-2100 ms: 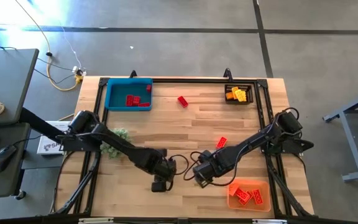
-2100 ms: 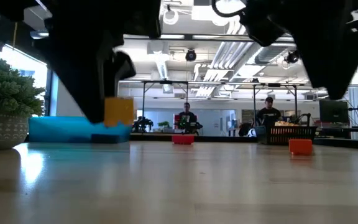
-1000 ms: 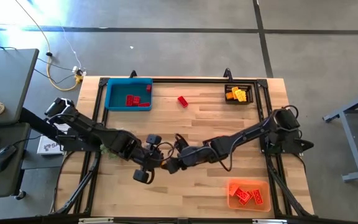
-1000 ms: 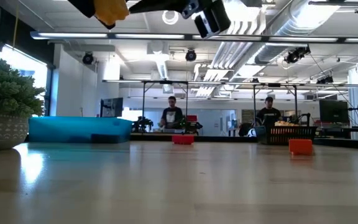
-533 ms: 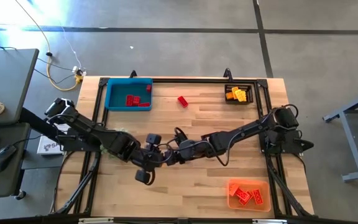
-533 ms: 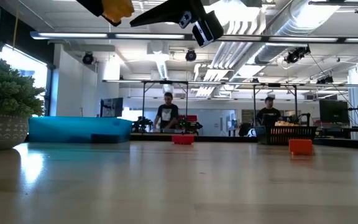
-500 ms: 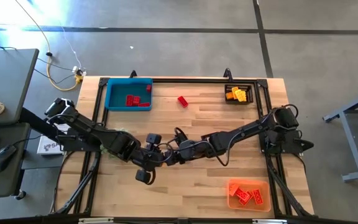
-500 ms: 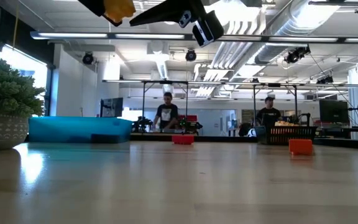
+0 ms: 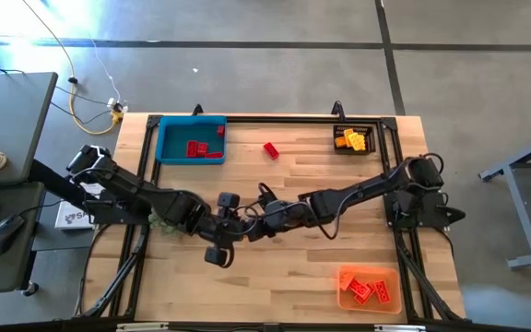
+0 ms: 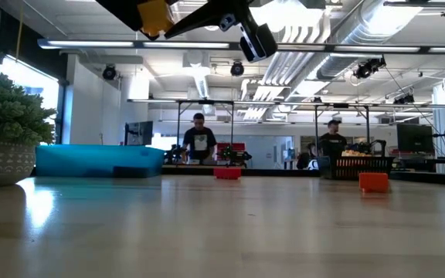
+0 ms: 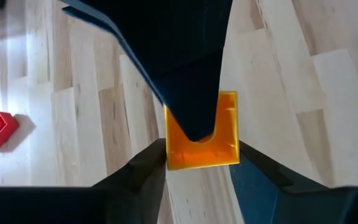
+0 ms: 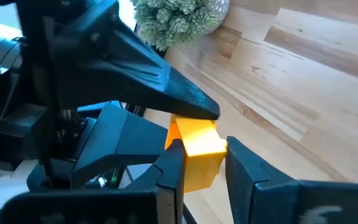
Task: Sort & place blocks by color
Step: Put the yellow game piece into the black bin
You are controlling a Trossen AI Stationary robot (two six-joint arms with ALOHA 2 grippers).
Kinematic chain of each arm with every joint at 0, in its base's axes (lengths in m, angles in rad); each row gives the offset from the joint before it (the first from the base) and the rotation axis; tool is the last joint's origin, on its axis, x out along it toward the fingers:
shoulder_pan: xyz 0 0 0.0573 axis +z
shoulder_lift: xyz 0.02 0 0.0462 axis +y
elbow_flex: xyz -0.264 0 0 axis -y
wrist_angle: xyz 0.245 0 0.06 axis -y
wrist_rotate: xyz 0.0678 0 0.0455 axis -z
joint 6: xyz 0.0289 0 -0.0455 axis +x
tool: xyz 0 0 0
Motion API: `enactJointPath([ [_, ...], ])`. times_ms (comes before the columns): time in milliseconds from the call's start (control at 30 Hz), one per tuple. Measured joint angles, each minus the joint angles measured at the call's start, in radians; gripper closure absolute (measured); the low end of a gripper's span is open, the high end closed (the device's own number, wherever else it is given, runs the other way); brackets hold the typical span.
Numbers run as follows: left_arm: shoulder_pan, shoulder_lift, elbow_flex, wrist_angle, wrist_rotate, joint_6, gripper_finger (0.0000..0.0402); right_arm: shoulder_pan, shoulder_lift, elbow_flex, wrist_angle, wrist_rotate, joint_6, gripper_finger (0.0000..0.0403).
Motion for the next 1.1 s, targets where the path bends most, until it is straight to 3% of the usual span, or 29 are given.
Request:
enactJointPath([
  [333,0.053,0.000,-0.001,-0.050,-0.014,0.013,0.0206,-0.097,0.000,0.001,-0.039,-0.140,-0.164,0.0347],
  [633,0.172,0.002,-0.002,-0.090,-0.076,0.005,0.0154,-0.248,-0.006,0.005,-0.199,-0.285,-0.355,0.0347],
  [1100,0.370,0.000,0.004,-0.010,-0.087,-0.039,0.0151,-0.492,-0.154,0.001,-0.735,-0.102,-0.682,0.0344],
])
